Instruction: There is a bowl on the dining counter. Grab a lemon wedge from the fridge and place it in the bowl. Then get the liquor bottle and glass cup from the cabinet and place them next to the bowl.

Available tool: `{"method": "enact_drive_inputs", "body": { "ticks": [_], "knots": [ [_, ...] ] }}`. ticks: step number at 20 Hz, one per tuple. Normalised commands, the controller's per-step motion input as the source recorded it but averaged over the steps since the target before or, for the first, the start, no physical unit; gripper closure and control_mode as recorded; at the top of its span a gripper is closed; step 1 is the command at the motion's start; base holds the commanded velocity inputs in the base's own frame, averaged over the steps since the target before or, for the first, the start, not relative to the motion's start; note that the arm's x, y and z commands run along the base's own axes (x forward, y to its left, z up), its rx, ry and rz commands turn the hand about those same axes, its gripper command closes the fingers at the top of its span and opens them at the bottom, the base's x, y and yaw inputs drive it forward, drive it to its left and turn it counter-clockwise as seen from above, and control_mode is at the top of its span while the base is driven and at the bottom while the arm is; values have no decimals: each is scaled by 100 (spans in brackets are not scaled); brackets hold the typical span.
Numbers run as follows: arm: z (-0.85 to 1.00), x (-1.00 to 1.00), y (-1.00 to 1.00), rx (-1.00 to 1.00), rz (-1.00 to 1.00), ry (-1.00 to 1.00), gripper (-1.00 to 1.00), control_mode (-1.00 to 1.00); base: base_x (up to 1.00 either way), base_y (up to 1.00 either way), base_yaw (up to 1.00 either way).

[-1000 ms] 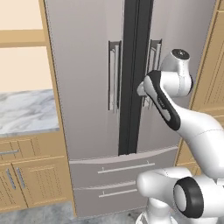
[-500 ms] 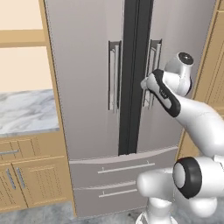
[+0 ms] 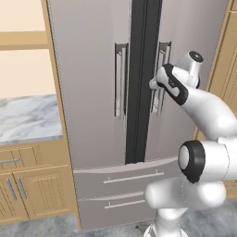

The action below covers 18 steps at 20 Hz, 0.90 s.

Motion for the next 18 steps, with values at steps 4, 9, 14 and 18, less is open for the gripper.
{"method": "enact_drive_inputs", "body": {
  "ticks": [4, 9, 14, 18],
  "knots": [
    [0, 54, -1, 0, 1, 0, -100, -100, 0, 0, 0],
    [-1, 31, 0, -4, 4, -12, -100, -100, 0, 0, 0],
    [-12, -8, 0, -17, 7, -42, -100, -100, 0, 0, 0],
    [-14, -23, 5, -22, 10, -55, -100, -100, 0, 0, 0]
  ]
}}
